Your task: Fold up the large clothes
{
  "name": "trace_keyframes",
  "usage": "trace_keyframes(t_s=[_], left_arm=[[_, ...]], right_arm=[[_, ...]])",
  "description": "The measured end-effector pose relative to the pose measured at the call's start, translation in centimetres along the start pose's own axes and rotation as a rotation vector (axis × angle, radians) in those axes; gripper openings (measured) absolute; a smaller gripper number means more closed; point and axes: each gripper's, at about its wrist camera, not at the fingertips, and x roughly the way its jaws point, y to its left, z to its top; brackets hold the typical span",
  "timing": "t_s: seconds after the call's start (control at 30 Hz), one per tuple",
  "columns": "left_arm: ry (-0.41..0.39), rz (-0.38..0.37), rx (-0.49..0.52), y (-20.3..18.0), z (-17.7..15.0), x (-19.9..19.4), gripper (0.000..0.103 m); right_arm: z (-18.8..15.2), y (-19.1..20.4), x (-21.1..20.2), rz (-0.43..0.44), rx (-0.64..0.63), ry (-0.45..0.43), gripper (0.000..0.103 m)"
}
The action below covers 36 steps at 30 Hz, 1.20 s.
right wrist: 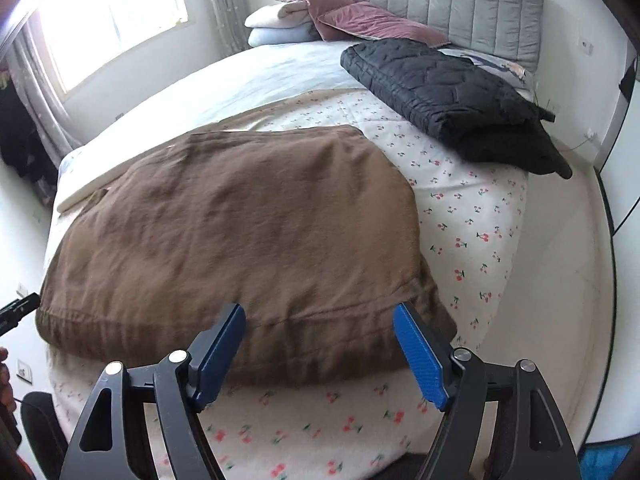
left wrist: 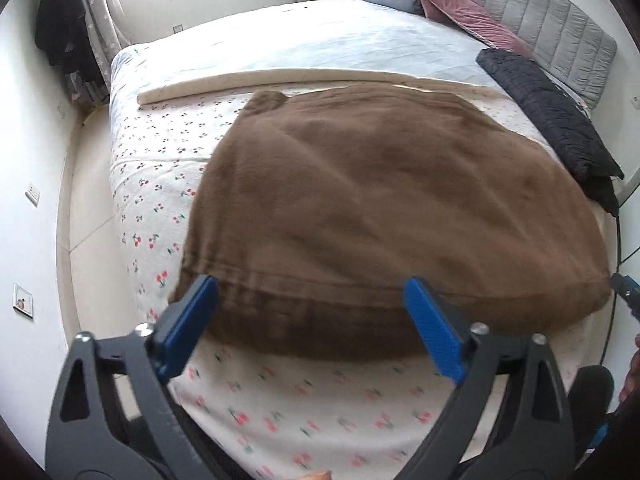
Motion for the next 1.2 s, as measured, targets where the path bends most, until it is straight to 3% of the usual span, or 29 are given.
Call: trace_keyframes(t_s=[0.37, 0.53, 0.8, 1.2], left_arm=[[0.123, -0.019, 0.023, -4.9, -3.7, -1.0, 0.1], [0.097, 0.036, 0.057, -6.5, -4.6, -2.3, 0.102], [0.081, 0.01, 0.1, -8.2, -5.1, -3.5, 0.102], [0.076, -0.011, 0.106, -8.7, -5.2, -4.0, 0.102]], right_arm=[[-2.3, 4.4, -2.9, -0.004, -0.05, 0.039, 0.08], [-3.6, 6.1, -3.4, 0.002, -0.089, 0.059, 0.085], [-4.7, 7.7, -3.6, -0.003, -0.156, 0.076, 0.087], [-4.8, 7.9, -3.5, -0.003, -0.144, 0.082, 0.087]])
